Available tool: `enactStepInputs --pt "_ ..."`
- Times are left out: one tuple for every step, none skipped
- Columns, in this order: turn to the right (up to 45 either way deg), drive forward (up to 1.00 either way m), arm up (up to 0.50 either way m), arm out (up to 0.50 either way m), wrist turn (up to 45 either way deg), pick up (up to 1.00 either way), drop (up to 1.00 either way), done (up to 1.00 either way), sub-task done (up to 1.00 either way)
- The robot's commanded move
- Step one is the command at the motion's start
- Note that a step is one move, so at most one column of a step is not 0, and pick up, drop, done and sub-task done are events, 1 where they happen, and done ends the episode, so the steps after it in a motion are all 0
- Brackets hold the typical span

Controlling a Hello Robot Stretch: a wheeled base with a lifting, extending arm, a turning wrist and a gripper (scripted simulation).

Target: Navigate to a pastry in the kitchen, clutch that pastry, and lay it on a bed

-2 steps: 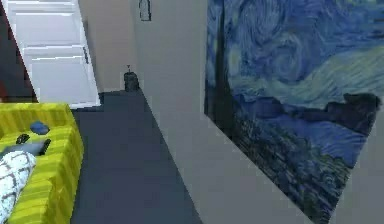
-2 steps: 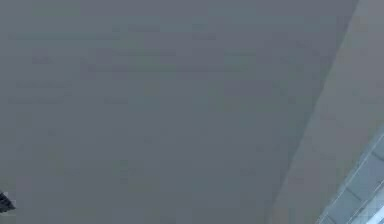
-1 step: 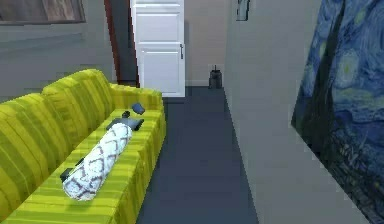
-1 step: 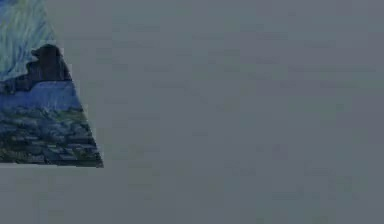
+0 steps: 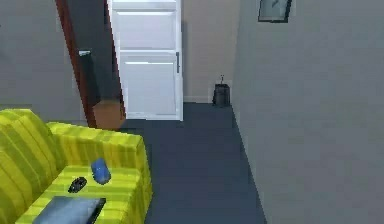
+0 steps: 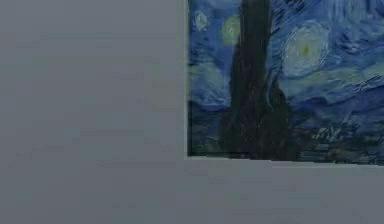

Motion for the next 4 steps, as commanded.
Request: enactStepInputs --pt "0.0 1.0 0.0 0.0 0.0 0.0 0.0 0.0 0.0" --pt "0.0 0.4 0.0 0.0 0.0 0.0 0.0 0.0 0.0" --pt "-36.0 0.0 0.0 0.0 0.0 0.0 0.0 0.0 0.0" --pt "-3.0 0.0 0.0 0.0 0.0 0.0 0.0 0.0 0.0"
